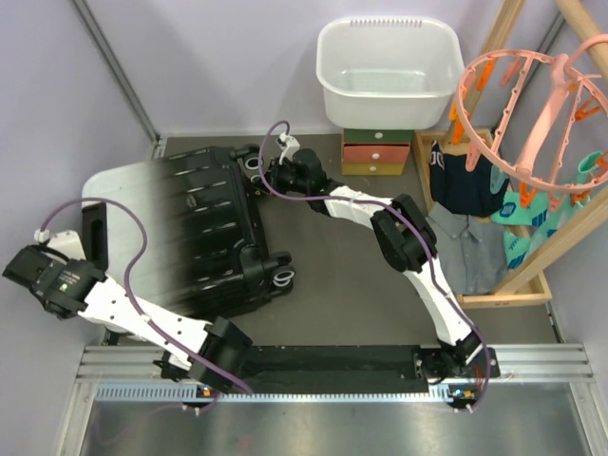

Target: Open, take out, and arrange the luggage

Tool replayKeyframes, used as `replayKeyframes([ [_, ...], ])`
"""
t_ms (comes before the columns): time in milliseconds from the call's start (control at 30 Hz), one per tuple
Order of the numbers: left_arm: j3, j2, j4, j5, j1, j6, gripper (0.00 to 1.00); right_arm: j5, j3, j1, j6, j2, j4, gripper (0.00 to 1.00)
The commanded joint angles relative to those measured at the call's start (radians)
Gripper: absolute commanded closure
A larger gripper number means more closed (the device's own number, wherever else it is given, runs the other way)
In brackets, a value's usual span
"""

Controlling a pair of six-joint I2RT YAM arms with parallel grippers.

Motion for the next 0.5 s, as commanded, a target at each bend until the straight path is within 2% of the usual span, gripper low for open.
replayKeyframes([
  [0, 0.113, -0.018, -0.297, 0.103, -0.005, 0.092, 1.0, 0.018, 0.019, -0.024, -0.024, -0.041, -0.058, 1.0],
  [67, 0.138, 0.011, -0.388, 0.076, -0.005, 0.181, 1.0, 0.014, 0.019, -0.023, -0.025, -0.041, -0.058, 1.0],
  [100, 0.137, 0.01, -0.431, -0.001, -0.005, 0.204, 1.0, 0.013, 0.019, -0.024, -0.025, -0.039, -0.058, 1.0],
  [233, 0.074, -0.036, -0.431, -0.206, -0.005, 0.319, 1.0, 0.011, 0.027, -0.026, -0.022, -0.035, -0.055, 1.0],
  [300, 0.039, -0.077, -0.431, -0.234, -0.005, 0.374, 1.0, 0.011, 0.042, -0.024, -0.022, -0.028, -0.065, 1.0],
  [433, -0.079, -0.142, -0.43, -0.137, -0.005, 0.56, 1.0, 0.018, 0.051, -0.024, -0.022, -0.022, -0.069, 1.0],
  [467, -0.113, -0.13, -0.43, -0.047, -0.005, 0.557, 1.0, 0.019, 0.051, -0.024, -0.022, -0.022, -0.069, 1.0],
])
